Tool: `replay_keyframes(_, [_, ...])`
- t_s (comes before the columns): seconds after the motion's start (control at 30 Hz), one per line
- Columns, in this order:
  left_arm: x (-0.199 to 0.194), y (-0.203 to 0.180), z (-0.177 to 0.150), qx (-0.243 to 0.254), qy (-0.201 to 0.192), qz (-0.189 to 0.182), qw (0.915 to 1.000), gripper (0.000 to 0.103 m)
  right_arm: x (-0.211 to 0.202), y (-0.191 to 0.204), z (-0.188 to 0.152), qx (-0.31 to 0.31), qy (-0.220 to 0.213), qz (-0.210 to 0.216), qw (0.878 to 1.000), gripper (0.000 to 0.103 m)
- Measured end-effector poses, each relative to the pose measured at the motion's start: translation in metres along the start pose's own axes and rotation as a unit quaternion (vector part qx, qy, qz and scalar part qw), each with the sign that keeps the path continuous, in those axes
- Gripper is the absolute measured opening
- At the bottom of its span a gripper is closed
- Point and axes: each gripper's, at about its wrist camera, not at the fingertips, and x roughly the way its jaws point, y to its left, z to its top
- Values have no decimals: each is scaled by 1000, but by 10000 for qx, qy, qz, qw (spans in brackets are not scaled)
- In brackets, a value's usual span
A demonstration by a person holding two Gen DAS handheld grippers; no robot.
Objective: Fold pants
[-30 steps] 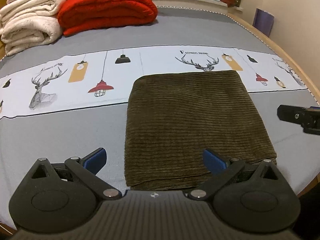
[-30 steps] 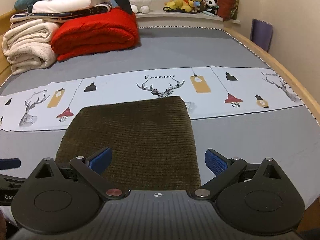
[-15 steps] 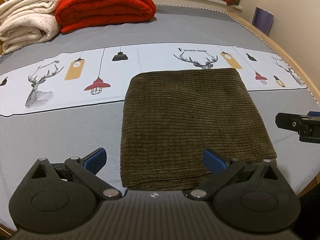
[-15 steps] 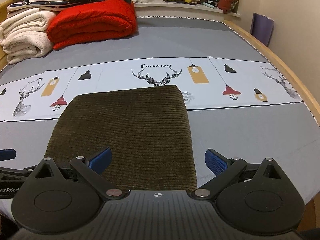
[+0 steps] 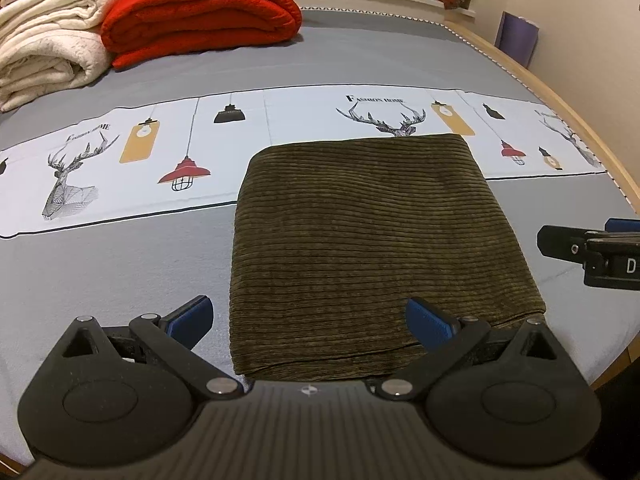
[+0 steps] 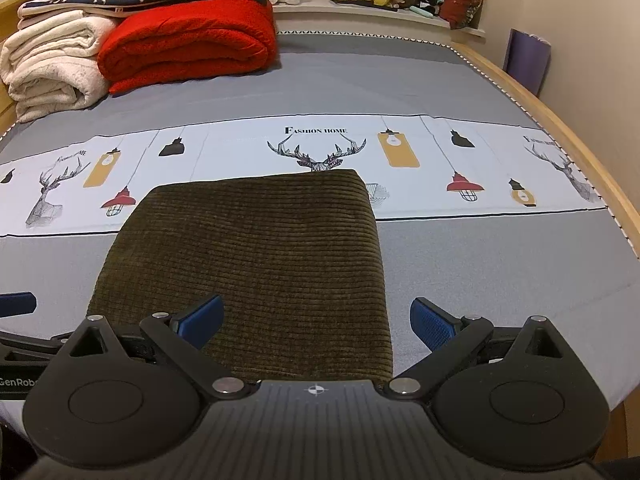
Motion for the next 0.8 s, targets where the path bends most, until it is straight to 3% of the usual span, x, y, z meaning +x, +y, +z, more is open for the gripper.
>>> replay_keyframes(0.8, [-2,-3,-1,97,-64,-103,9999,103,0,3,-1,-65,10,-3,10000,99])
